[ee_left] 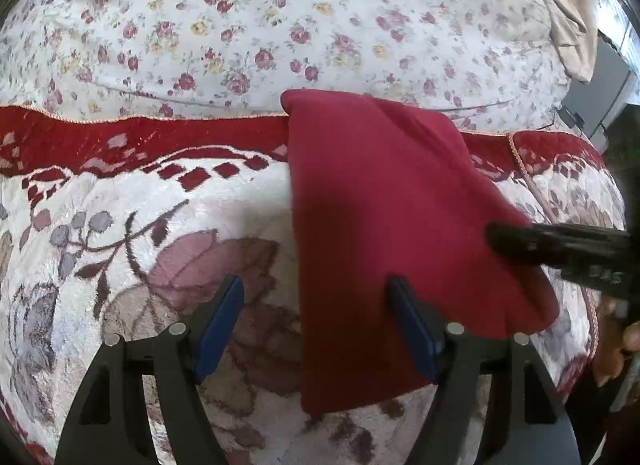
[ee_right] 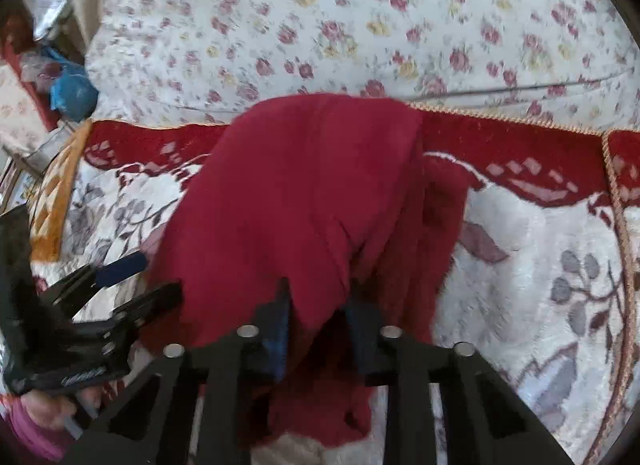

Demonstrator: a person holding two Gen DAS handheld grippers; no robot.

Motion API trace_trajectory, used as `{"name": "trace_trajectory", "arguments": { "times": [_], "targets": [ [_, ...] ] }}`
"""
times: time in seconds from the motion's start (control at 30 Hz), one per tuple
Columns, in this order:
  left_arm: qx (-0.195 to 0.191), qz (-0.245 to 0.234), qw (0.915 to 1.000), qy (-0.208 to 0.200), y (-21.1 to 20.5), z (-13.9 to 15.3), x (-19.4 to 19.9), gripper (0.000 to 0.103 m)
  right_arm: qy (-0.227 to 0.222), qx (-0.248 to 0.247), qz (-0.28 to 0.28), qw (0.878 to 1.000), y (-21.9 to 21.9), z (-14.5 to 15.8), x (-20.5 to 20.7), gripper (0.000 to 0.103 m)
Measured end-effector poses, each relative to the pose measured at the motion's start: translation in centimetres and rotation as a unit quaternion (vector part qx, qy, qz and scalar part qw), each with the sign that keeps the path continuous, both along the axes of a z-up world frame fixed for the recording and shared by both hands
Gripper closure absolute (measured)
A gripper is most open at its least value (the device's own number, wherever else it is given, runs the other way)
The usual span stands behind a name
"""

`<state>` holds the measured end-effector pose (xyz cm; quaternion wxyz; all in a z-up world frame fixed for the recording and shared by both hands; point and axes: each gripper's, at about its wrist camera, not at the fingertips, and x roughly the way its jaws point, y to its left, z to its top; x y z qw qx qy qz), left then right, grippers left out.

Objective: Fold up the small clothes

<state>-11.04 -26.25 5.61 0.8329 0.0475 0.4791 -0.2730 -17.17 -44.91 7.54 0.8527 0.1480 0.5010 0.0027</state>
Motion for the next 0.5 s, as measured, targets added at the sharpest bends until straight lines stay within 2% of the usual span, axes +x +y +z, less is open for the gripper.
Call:
{"name": "trace_trajectory", "arguments": {
  "times": [0.07, 0.13, 0.17, 0.23, 0.27, 0.3, 0.37, 0.43, 0.5],
  "targets": [
    [0.000, -0.004, 1.0000, -0.001, -0.1, -0.4, -0.2, 0.020, 0.002, -0.013, -0.011, 1.000, -0.6, -0.1, -1.0, 0.085],
    [0.009, 0.001, 0.9999, 0.009, -0.4, -1.5, -0.2, 0.020, 0.029, -0.010, -0.012, 0.999, -0.7, -1.8, -0.9, 0.085],
    [0.016, 0.001, 0.9997, 0.017, -0.7, -2.0, -0.1, 0.020, 0.024, -0.008, -0.013, 1.000, -0.7, -1.8, -1.0, 0.085],
    [0.016, 0.004, 0.9997, 0.016, -0.7, -2.2, -0.2, 0.020, 0.005, 0.031, -0.023, 0.999, -1.4, -0.8, -1.2, 0.080],
    [0.016, 0.004, 0.9998, 0.013, -0.7, -2.1, -0.2, 0.020, -0.005, 0.052, -0.032, 0.998, -2.0, -0.2, -1.4, 0.072],
    [0.016, 0.001, 0.9998, 0.009, -0.8, -1.9, -0.4, 0.020, -0.018, 0.068, -0.050, 0.996, -2.8, 0.6, -1.4, 0.054],
    [0.019, -0.004, 0.9998, 0.005, -1.0, -1.8, -0.4, 0.020, -0.046, 0.067, -0.095, 0.992, -4.3, 1.8, -0.7, 0.032],
    [0.016, -0.002, 0.9998, 0.011, -1.1, -2.0, -0.3, 0.020, -0.052, 0.060, -0.125, 0.989, -5.4, 1.8, 1.0, 0.032],
    [0.013, -0.002, 0.9998, 0.015, -1.2, -2.2, -0.1, 0.019, -0.043, 0.066, -0.130, 0.988, -5.8, 0.7, 3.3, 0.032]
  ]
}}
